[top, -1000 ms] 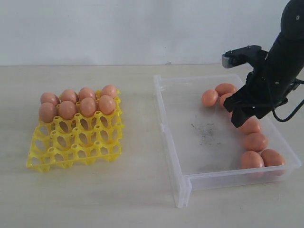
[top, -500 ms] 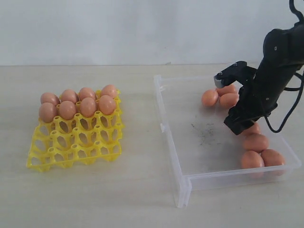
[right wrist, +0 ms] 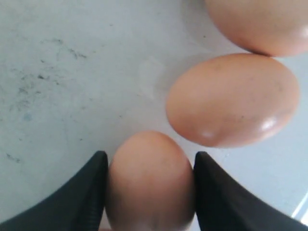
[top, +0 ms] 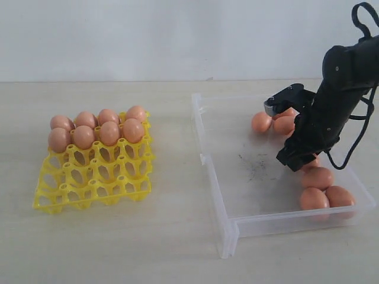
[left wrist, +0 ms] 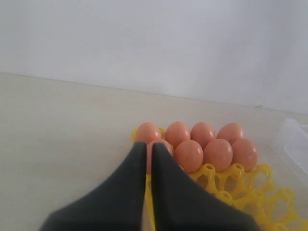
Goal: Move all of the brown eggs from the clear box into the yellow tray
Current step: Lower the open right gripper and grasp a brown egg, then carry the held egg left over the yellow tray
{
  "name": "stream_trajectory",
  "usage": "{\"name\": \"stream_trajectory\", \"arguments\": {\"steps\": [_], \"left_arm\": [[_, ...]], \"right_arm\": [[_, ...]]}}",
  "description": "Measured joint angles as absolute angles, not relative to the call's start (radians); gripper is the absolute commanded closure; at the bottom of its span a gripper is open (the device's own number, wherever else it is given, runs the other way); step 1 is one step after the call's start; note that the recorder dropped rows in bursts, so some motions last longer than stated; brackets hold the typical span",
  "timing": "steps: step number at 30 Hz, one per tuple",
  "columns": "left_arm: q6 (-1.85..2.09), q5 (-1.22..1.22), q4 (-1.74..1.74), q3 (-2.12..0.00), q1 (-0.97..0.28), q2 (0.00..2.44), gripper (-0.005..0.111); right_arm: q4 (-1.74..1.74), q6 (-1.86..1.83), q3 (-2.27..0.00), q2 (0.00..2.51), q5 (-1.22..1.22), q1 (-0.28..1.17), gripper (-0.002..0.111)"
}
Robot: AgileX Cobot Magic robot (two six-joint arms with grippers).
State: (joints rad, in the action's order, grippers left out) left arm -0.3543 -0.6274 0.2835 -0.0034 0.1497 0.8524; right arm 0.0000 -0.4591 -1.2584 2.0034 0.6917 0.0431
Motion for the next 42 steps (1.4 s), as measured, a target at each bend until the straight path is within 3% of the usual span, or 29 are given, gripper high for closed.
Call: {"name": "stream_trajectory", "arguments": {"steps": [5,10,22,28,32,36,38,39,42], "left_arm": [[-0.354,-0.627,0.283,-0.003,0.150,0.852,0.103],[-0.354,-0.627,0.283,-0.003,0.150,0.852,0.103],[-0.354,-0.627,0.283,-0.003,0.150,0.852,0.103],[-0.354,-0.627,0.283,-0.003,0.150,0.852,0.103],[-0.354,-0.627,0.283,-0.003,0.150,0.852,0.103],[-0.350,-0.627,0.283,-0.003,0.150,0.852,0.103],[-0.350,-0.627,0.283,-0.003,0.150,0.852,0.103],[-0.349,-0.627,0.283,-0.003,0.150,0.852,0.103],[-0.347,-0.627,0.283,-0.003,0.150,0.852,0.103]], "right_arm": [[0.045,-0.432,-1.267,1.984,0.656,0.043,0.108],[0.305,-0.524,-1.274,1.890,0.518,0.045,0.108],[1.575,-1.702,-1.275,1.827,0.594,0.243,0.108],[1.723,-2.058,-1.296,1.875,0.674,0.380,0.108],[1.731,-2.092,-1.326,1.921,0.660,0.452,0.108],[1.736,-1.686,-1.364,1.937,0.462,0.505,0.108],[1.741,-1.579,-1.364,1.937,0.678,0.489,0.108],[1.743,-1.511,-1.364,1.937,0.897,0.479,0.108],[1.618,-1.346,-1.400,1.935,1.175,0.478,0.108]]}}
